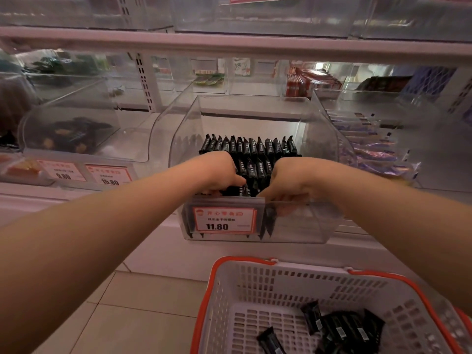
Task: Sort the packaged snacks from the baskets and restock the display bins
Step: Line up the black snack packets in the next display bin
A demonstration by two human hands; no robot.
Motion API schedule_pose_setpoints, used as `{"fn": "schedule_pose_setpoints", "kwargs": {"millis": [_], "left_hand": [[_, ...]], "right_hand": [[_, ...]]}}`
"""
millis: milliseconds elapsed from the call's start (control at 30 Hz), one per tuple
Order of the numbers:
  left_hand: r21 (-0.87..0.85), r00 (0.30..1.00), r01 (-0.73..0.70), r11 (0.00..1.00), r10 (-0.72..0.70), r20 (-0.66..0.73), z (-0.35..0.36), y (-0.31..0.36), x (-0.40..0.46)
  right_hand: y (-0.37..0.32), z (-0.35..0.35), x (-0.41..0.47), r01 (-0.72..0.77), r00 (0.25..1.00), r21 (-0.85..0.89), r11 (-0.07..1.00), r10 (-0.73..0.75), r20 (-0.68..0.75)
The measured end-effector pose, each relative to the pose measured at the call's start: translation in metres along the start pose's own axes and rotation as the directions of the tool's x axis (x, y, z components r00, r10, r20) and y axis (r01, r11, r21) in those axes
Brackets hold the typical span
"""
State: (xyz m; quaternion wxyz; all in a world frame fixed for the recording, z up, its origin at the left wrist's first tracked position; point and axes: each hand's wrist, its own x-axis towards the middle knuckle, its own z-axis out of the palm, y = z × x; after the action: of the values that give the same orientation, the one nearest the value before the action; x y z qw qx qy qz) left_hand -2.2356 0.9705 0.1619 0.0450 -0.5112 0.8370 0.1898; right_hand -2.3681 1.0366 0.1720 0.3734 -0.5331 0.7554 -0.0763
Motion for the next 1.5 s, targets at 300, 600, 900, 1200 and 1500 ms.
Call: {"fn": "schedule_pose_setpoints", "kwargs": {"millis": [300,600,900,1200,1500], "left_hand": [[0.133,0.999,-0.031,0.991,0.026,0.038,-0.001,-0.006,0.002],[0.149,0.966,-0.217,0.965,0.189,0.179,-0.010,-0.013,-0.010],[0.189,0.963,-0.268,0.945,0.269,0.017,0.000,-0.018,-0.006],[0.247,0.926,-0.348,0.904,0.372,-0.056,-0.025,-0.002,-0.050],[0.203,0.764,-0.632,0.748,0.646,-0.001,0.050,0.064,-0.110]], "right_hand": [[0.001,0.006,0.005,0.015,0.997,-0.188,0.982,-0.029,-0.071],[0.011,-0.001,-0.004,0.132,0.984,-0.149,0.980,-0.111,0.142],[0.007,0.008,-0.003,0.160,0.979,-0.240,0.957,-0.186,-0.089],[0.019,-0.015,-0.058,0.333,0.884,-0.208,0.920,-0.382,-0.271],[0.137,0.026,-0.123,0.380,0.893,0.005,0.925,-0.366,-0.261]]}}
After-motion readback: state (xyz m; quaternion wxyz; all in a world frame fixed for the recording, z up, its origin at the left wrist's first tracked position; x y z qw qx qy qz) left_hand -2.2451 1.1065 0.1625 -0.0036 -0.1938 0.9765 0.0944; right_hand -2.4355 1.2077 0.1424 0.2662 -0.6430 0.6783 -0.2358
